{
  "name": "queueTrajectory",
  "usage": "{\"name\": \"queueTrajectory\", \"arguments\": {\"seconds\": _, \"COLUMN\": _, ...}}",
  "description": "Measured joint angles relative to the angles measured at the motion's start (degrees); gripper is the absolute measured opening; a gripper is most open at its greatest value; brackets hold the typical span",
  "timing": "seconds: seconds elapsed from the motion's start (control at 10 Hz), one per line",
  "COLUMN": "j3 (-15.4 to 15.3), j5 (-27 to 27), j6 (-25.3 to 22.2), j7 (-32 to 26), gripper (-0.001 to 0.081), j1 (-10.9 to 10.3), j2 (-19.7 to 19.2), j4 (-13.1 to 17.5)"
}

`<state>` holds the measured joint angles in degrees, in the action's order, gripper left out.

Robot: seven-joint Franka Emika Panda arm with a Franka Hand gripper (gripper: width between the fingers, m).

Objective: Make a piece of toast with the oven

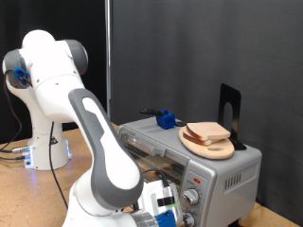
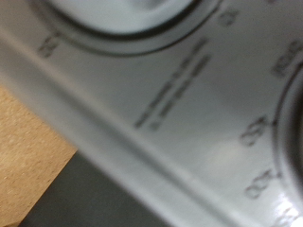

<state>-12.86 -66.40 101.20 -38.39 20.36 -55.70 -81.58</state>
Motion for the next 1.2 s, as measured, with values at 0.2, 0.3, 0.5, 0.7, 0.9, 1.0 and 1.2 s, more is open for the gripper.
{"name": "queueTrajectory", "arguments": {"seconds": 0.2, "j3": -0.1, "j5": -0.4, "j6": 0.7, "j7": -0.2, "gripper": 0.0363, "j1": -0.1, "j2": -0.2, "j4": 0.3}}
{"name": "queueTrajectory", "arguments": {"seconds": 0.3, "j3": -0.1, "j5": -0.7, "j6": 0.6, "j7": 0.1, "gripper": 0.0514, "j1": -0.1, "j2": -0.2, "j4": 0.3}}
{"name": "queueTrajectory", "arguments": {"seconds": 0.5, "j3": -0.1, "j5": -1.6, "j6": -1.3, "j7": 4.0, "gripper": 0.0684, "j1": 0.2, "j2": -0.1, "j4": 0.6}}
{"name": "queueTrajectory", "arguments": {"seconds": 0.7, "j3": 0.2, "j5": -1.8, "j6": -4.4, "j7": 10.6, "gripper": 0.0770, "j1": 1.5, "j2": 0.8, "j4": 0.2}}
{"name": "queueTrajectory", "arguments": {"seconds": 0.9, "j3": 1.5, "j5": -1.1, "j6": -4.8, "j7": 14.8, "gripper": 0.0800, "j1": 2.8, "j2": 3.6, "j4": -2.4}}
{"name": "queueTrajectory", "arguments": {"seconds": 1.0, "j3": 2.4, "j5": -0.2, "j6": -4.9, "j7": 16.1, "gripper": 0.0807, "j1": 3.2, "j2": 5.0, "j4": -3.7}}
{"name": "queueTrajectory", "arguments": {"seconds": 1.2, "j3": 4.2, "j5": 1.4, "j6": -5.0, "j7": 20.2, "gripper": 0.0808, "j1": 3.8, "j2": 7.4, "j4": -5.4}}
